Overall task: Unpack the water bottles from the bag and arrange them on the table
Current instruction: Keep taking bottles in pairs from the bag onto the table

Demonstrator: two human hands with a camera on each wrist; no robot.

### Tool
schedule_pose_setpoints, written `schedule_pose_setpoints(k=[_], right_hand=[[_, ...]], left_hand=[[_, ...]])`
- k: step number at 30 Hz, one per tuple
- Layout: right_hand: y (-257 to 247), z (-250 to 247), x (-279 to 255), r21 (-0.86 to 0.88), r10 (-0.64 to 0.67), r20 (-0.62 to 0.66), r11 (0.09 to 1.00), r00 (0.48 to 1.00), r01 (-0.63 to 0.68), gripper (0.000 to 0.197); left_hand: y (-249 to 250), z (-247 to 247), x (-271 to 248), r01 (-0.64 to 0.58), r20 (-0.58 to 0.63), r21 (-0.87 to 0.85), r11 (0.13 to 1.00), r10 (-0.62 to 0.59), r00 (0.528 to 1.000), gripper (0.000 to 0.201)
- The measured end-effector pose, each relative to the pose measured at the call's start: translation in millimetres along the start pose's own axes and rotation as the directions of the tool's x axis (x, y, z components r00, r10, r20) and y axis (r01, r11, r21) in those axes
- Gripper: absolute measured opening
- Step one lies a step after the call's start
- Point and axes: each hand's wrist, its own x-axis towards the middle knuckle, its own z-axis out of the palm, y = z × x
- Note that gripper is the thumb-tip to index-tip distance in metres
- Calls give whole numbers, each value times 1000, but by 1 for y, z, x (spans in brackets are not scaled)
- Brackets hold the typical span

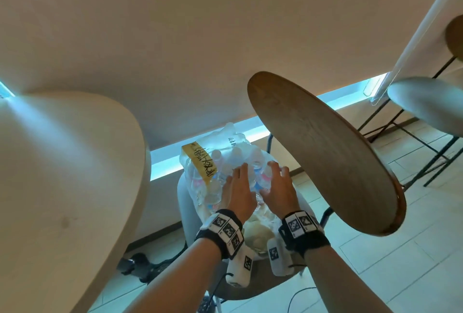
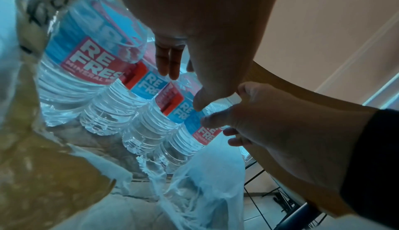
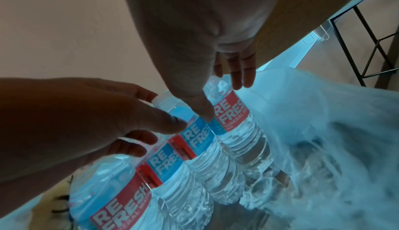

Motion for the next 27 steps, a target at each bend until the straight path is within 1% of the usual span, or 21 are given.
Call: schedule_pose_setpoints(k=[2, 4, 7, 9, 11, 13, 15, 17, 21, 24, 27], right_hand=[[7, 3, -4, 79, -17, -27, 997, 1000, 19, 70], [13, 6, -9, 149, -47, -13, 988, 999, 49, 69], [18, 5, -14, 265, -38, 15, 964, 999, 33, 65], [19, -2, -17, 292, -39, 12, 956, 999, 34, 61], [17, -14, -23, 288, -60, 18, 956, 998, 52, 58], [12, -31, -32, 263, -100, 6, 960, 995, 95, 58], [3, -53, -42, 238, -139, -41, 960, 989, 145, 62], [-11, -80, -50, 221, -200, -111, 950, 973, 221, 64], [-50, -141, -58, 253, -332, -169, 895, 928, 366, 69], [-88, -184, -63, 210, -441, -217, 850, 871, 483, 68], [-128, -223, -67, 215, -528, -222, 794, 820, 569, 68]], left_hand=[[-1, 3, -3, -34, -2, 25, 999, 34, 999, 72], [-1, 7, -6, -56, 31, 23, 998, 56, 998, 63], [0, 10, -10, -43, 85, -80, 996, 50, 995, 49], [1, 9, -12, -33, 73, -138, 990, 43, 996, 45], [2, 5, -16, -24, 12, -227, 974, 28, 1000, 43], [7, -3, -22, -28, -84, -335, 942, 0, 996, 41], [13, -17, -30, -55, -172, -396, 917, -15, 985, 44], [22, -39, -41, -102, -245, -423, 900, -5, 969, 49], [45, -97, -65, -165, -349, -426, 889, 6, 937, 56], [67, -147, -84, -212, -438, -425, 880, 5, 899, 59], [86, -195, -105, -252, -516, -436, 864, -10, 857, 64]])
